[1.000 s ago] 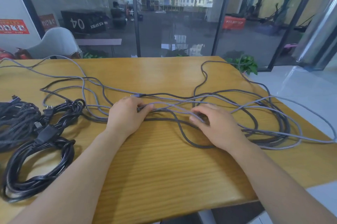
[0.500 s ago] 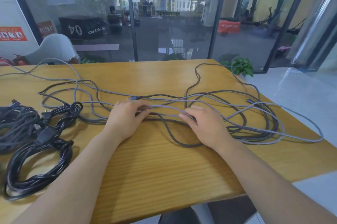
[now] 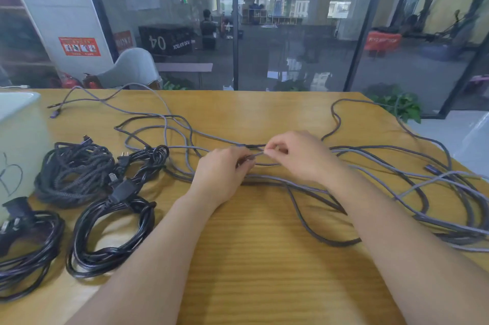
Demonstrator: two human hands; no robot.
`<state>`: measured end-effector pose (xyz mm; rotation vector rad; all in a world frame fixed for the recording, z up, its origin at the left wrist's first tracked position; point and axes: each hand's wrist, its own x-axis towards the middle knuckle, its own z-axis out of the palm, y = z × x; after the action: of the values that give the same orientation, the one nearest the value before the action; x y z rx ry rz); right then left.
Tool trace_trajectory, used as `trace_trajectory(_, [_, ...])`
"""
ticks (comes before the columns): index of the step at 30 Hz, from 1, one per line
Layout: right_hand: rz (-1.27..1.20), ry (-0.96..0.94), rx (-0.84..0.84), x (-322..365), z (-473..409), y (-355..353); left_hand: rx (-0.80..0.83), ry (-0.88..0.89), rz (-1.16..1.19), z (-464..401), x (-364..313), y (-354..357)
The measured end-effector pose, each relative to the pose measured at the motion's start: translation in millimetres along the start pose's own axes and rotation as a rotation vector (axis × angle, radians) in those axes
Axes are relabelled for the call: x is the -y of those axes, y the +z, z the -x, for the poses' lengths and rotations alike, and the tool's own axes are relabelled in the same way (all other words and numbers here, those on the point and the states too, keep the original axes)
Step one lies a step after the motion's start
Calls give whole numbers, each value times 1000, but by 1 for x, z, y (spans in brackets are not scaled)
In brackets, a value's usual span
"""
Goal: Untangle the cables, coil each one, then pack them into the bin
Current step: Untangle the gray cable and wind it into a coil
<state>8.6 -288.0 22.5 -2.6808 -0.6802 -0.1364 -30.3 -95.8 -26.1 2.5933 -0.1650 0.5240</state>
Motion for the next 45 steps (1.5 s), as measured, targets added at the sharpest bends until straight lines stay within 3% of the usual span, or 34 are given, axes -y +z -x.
trace_trajectory(7, [-224,276,-404,-47,-13,-5,-207,-48,-139,-10,28,-2])
trace_trajectory(11, [78,247,-462,-46,-6,-5,-244,-101,-117,-12,33,-5])
trace_trajectory(14, [252,-57,-394,-26,-2,5,-177,-91,49,-10,26,-4])
trace_trajectory(17, [184,-233,-194,6,2,21,-126,5,140,-6,10,-2])
trace_trajectory(20, [-55,-182,-72,16,7,26,-151,31,122,-4,6,-5])
trace_trajectory(25, [-369,-80,-266,-5,14,9,-256,-16,-13,-7,20,-7])
trace_trajectory(28, [-476,28,-382,-9,14,-2,-239,-143,-103,-8,25,-10])
trace_trajectory(30, [-422,84,-328,-10,14,-5,-221,-210,-56,-6,26,-11])
trace_trajectory(34, [-320,165,11,-7,12,-2,-159,-191,123,-7,22,-6])
trace_trajectory(40, [-803,132,11,-4,5,12,-199,18,254,-2,4,-8])
trace_trajectory(45, [-1044,206,92,-6,1,24,83,151,395,4,-12,3])
